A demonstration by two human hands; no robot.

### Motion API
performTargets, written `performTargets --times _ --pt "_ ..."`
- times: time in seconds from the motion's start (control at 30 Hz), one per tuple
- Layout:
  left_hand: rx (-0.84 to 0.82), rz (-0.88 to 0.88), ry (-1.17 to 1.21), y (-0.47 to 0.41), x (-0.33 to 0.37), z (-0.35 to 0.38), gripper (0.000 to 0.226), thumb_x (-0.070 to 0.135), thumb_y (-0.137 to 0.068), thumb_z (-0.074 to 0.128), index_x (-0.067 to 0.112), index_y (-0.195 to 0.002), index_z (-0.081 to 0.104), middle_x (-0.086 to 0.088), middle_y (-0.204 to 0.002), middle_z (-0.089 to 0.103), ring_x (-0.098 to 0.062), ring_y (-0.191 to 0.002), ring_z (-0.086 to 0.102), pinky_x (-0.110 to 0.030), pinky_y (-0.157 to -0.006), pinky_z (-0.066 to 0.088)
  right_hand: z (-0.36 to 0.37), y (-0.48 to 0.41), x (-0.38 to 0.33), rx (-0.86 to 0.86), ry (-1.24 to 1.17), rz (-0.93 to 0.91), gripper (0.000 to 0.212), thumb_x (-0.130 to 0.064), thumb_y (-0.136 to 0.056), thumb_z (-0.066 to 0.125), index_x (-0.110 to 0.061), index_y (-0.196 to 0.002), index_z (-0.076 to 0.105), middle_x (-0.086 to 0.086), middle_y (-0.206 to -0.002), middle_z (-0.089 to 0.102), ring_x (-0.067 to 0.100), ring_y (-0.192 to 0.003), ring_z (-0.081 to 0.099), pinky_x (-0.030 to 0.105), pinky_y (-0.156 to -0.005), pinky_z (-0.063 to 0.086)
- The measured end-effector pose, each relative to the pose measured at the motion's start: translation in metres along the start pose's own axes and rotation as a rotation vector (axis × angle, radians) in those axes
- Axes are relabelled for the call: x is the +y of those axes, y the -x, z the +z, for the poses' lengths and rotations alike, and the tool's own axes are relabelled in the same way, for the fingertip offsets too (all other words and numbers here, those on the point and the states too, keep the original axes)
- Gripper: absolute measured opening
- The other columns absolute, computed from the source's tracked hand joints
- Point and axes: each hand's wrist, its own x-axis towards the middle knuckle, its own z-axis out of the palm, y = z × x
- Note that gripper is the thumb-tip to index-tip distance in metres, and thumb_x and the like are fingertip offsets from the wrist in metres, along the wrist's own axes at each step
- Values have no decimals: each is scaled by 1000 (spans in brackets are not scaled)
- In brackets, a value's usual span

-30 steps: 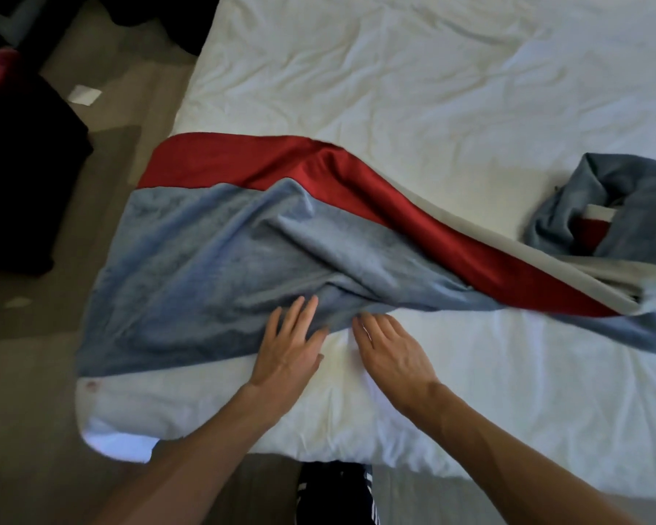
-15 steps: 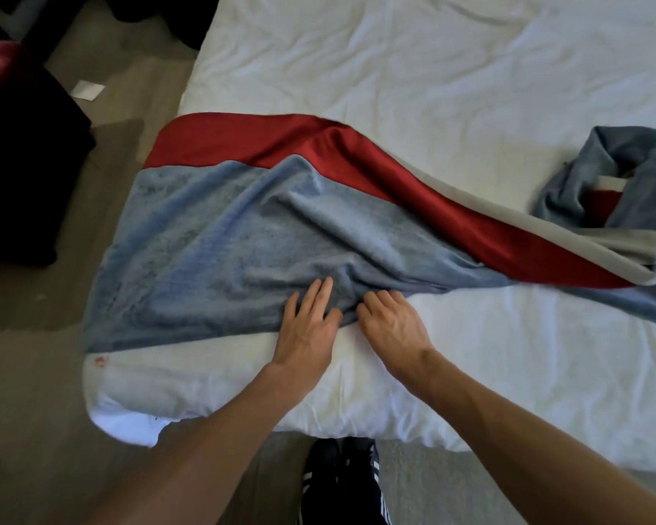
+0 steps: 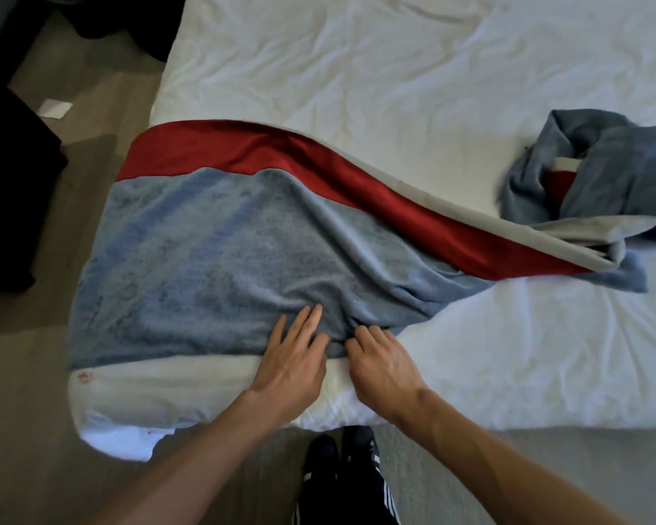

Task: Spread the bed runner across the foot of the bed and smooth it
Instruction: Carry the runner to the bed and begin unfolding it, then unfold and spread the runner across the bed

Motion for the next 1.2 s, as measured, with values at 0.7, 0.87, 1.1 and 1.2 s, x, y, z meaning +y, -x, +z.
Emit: performTargets --times 0.7,0.87,1.1,1.2 --pt "149 177 -74 -118 126 -42 52 28 -93 48 12 -142 38 -17 -152 26 -31 -140 26 -53 -111 24 -86 34 155 85 128 320 33 -1 -68 57 -5 -100 62 17 -103 59 35 -93 56 44 -85 44" --pt "157 198 -97 -167 196 -49 54 25 -83 62 11 -134 49 -18 -144 41 -33 -132 40 -54 -104 35 -107 63 223 60 166 339 34 0 -68 54 -5 -101 62 17 -103 59 36 -97 56 46 -90 43" --pt "176 241 -155 -225 272 -58 58 34 -83 66 14 -135 49 -19 -145 40 -35 -131 41 -55 -102 37 -132 98 314 27 229 454 47 5 -66 63 -4 -112 60 24 -122 53 40 -114 50 51 -95 41" --pt "142 262 -176 -245 292 -53 64 37 -83 63 18 -140 41 -17 -150 31 -33 -137 31 -55 -108 29 -138 105 339 -13 235 548 64 -3 -67 74 -7 -128 53 28 -139 42 43 -129 41 59 -102 34"
